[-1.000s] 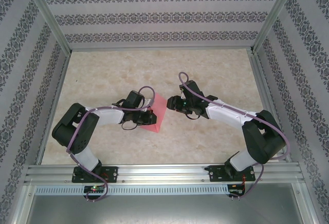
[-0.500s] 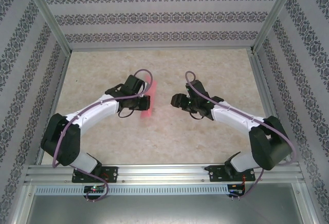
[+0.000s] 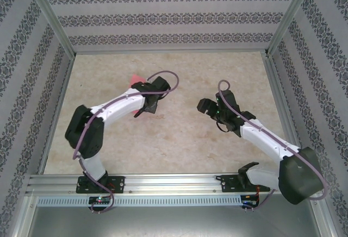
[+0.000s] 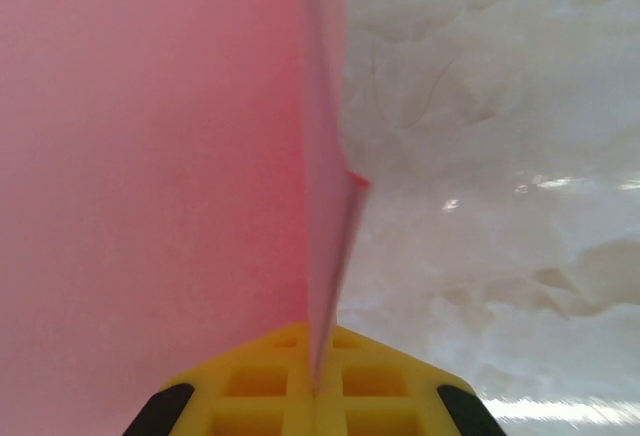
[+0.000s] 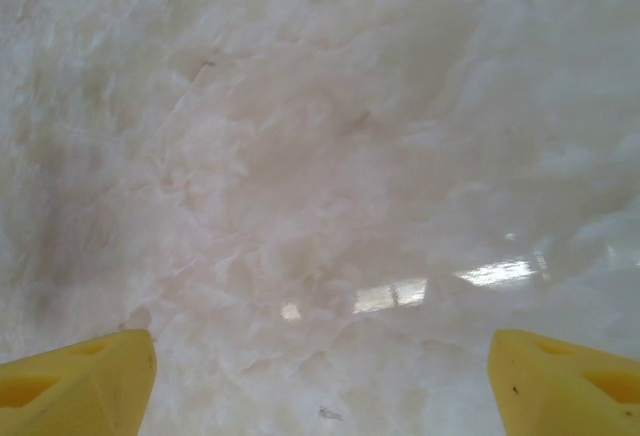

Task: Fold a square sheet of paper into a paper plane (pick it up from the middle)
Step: Turn over the paper at the center of the table.

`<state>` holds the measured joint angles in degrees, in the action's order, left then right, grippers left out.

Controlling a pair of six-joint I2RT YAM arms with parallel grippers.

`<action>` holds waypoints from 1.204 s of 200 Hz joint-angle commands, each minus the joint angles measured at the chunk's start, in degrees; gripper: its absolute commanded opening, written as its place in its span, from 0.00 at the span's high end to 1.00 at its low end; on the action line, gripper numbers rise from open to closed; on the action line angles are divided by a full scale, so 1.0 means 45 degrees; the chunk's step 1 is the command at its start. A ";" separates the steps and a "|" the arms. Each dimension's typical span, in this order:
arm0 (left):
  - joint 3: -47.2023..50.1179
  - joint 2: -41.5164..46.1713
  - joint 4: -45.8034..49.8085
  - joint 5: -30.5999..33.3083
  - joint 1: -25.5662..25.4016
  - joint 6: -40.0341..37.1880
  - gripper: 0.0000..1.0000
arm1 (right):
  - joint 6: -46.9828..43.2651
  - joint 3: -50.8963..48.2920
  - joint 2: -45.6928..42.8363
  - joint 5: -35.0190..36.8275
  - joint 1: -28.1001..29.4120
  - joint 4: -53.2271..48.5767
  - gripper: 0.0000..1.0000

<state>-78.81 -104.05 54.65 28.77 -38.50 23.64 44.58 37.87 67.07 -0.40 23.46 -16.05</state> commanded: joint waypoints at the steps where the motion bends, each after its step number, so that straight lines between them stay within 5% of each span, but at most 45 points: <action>1: -0.0614 -0.0981 0.1165 0.2030 -0.0468 0.0489 0.96 | 0.0315 -0.0322 -0.0685 0.0729 -0.0442 -0.0593 0.14; 60: -0.2167 -0.3819 0.2392 0.4119 -0.1991 0.1480 0.97 | 0.0575 -0.0700 -0.1686 0.0998 -0.1505 -0.1456 0.14; 167: -0.1587 -0.4190 0.0673 0.1552 -0.2499 0.1386 0.88 | 0.0835 -0.0610 -0.1220 0.0590 -0.1752 -0.1442 0.14; 241: -0.1654 -0.3033 0.0397 -0.0554 -0.2555 0.1401 0.67 | 0.0850 -0.0622 -0.1074 0.0297 -0.1751 -0.1252 0.14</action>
<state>-86.04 -122.34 57.89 31.42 -48.90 28.97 47.86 35.46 62.15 1.85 15.97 -23.16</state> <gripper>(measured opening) 0.284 0.855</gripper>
